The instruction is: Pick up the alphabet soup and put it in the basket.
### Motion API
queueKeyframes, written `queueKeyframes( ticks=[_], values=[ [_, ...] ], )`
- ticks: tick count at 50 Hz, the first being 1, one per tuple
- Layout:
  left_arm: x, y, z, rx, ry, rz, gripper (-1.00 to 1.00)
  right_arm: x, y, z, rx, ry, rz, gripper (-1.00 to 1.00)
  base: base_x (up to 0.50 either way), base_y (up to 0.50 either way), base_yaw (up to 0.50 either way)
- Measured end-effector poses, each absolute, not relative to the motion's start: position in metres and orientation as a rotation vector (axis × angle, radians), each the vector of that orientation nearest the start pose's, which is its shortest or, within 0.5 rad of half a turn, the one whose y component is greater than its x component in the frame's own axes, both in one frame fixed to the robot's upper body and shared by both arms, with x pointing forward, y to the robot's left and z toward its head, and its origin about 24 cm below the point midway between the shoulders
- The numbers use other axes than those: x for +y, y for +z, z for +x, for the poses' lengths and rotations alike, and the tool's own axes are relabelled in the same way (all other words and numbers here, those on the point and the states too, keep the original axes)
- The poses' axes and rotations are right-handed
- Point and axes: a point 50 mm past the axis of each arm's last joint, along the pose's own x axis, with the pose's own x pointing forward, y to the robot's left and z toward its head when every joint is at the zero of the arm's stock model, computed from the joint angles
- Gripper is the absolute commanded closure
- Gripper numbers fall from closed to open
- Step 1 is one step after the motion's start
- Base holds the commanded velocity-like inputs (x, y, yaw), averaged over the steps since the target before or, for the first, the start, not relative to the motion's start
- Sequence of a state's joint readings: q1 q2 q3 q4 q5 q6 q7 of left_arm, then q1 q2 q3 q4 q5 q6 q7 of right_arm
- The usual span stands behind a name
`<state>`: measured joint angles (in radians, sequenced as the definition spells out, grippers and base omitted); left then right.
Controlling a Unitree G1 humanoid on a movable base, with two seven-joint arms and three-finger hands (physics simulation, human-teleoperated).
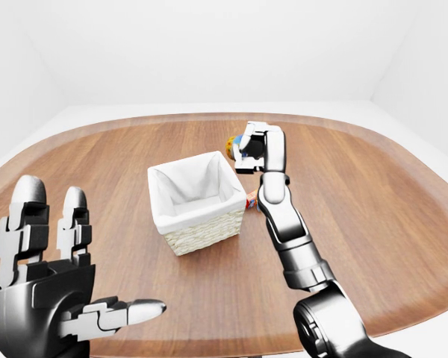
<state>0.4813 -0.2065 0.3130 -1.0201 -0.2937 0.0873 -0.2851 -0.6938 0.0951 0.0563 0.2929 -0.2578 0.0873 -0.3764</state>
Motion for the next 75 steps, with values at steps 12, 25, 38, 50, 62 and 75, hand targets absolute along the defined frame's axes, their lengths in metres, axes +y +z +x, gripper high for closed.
queueKeyframes(
  ticks=[12,25,38,50,62,75],
  values=[
    [0.199,0.175,0.118,-0.542,0.120,-0.101,-1.00,-0.049,0.172,0.357,-0.331,-0.121,-0.198,1.00,0.00,0.00,0.00],
    [0.201,0.176,0.115,-0.556,0.121,-0.101,-1.00,-0.025,0.164,0.354,-0.308,-0.087,-0.244,1.00,0.00,0.00,0.00],
    [0.203,0.177,0.114,-0.562,0.121,-0.104,-1.00,-0.008,0.150,0.352,-0.264,-0.069,-0.300,1.00,0.00,0.00,0.00],
    [0.203,0.177,0.113,-0.557,0.117,-0.111,-1.00,0.002,0.137,0.355,-0.210,-0.070,-0.354,1.00,0.00,0.00,0.00],
    [0.203,0.176,0.113,-0.549,0.112,-0.119,-1.00,0.009,0.127,0.361,-0.151,-0.050,-0.413,1.00,0.00,0.00,0.00],
    [0.203,0.176,0.112,-0.543,0.108,-0.125,-1.00,0.016,0.122,0.362,-0.119,-0.023,-0.453,1.00,0.00,0.00,0.00]
  ],
)
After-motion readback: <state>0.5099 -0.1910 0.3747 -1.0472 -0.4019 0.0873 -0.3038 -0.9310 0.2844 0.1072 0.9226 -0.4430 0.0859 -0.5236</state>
